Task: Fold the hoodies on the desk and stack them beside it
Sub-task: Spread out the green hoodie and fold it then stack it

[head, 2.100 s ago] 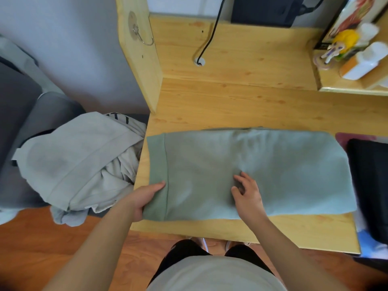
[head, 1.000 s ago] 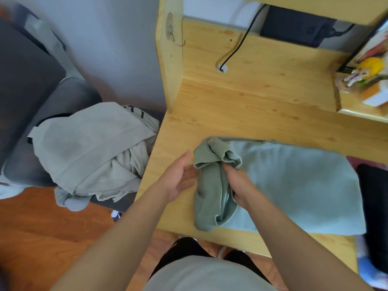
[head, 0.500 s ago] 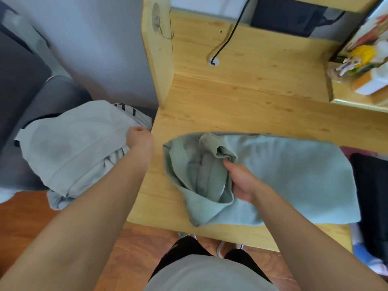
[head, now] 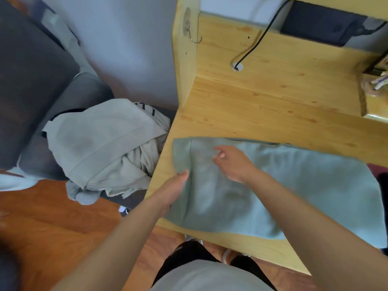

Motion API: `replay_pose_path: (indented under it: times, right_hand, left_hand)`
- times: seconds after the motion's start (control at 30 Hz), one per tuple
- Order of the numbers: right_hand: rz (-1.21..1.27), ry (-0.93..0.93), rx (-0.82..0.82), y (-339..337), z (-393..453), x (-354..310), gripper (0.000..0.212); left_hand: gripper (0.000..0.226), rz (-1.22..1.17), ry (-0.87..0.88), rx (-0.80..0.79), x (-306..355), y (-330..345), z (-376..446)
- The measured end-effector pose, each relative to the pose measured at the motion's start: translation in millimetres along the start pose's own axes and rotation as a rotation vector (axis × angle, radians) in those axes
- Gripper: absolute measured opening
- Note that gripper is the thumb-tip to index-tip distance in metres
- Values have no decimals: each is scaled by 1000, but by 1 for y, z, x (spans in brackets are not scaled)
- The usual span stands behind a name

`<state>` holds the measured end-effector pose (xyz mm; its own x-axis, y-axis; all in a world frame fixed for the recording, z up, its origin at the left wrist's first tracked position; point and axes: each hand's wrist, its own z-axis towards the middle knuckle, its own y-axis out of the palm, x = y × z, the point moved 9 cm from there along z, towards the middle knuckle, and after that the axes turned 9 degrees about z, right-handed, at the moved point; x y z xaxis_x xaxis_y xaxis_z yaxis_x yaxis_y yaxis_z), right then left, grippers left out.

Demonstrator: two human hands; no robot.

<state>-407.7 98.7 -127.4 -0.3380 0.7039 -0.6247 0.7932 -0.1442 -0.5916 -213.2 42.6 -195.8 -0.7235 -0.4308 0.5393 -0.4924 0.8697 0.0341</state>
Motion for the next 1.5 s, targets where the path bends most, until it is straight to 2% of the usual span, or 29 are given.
replay_pose_path:
  times: [0.07,0.17,0.23,0.27,0.37,0.47,0.53,0.6,0.67,0.77,0.83,0.93,1.0,1.1,1.17,1.23,1.33,1.5]
  right_hand:
    - [-118,-58,4,-3,20,-8,51]
    - [-151,-179,-35,9,39,-44,60]
    - [-120,-206,-57,19,50,-70,65]
    - [-156,-222,-62,24,56,-79,68]
    - [-413,-269,-194,42,64,-89,75]
    - [-539,-180,-361,53,59,-74,62]
    - [-629,-189,-327,53,64,-66,45]
    - [-696,-259,-218,52,70,-65,26]
    - [-644,-320,-166,57,76,-68,36]
    - [-724,-439,-264,79,79,-76,55]
    - [-841,-508,-328,90,81,-82,49]
    - [-922,-516,-440,98,81,-88,34]
    - [-932,-532,-488,99,77,-94,27]
    - [-912,-536,-523,98,68,-102,27]
    - [-1027,-542,-566,100,59,-101,25]
    - [-1268,-639,-589,104,52,-101,23]
    - [-1572,-719,-505,99,59,-107,24]
    - [-1732,-780,-229,77,81,-134,21]
  left_hand:
    - [43,355,230,112,13,0,-4]
    - [31,955,611,288,41,27,-30]
    - [33,1227,767,312,41,57,-49]
    - [35,1280,791,297,36,67,-53]
    - [41,1295,752,295,23,80,-56]
    - [39,1205,692,348,18,71,-57]
    - [44,1128,618,367,11,60,-55]
    - [53,1099,559,400,2,49,-55]
    - [54,1112,532,445,-5,40,-55]
    - [50,1120,536,512,-14,32,-60]
    - [44,1096,509,562,-19,28,-63]
    - [38,1041,420,646,-25,20,-68]
    - [33,910,353,580,-34,18,-66]
    - [31,738,285,489,-44,13,-61]
    - [31,706,271,461,-45,10,-59]
    - [33,732,231,412,-47,10,-55]
    - [34,796,179,366,-50,12,-53]
    - [38,892,139,329,-52,11,-55]
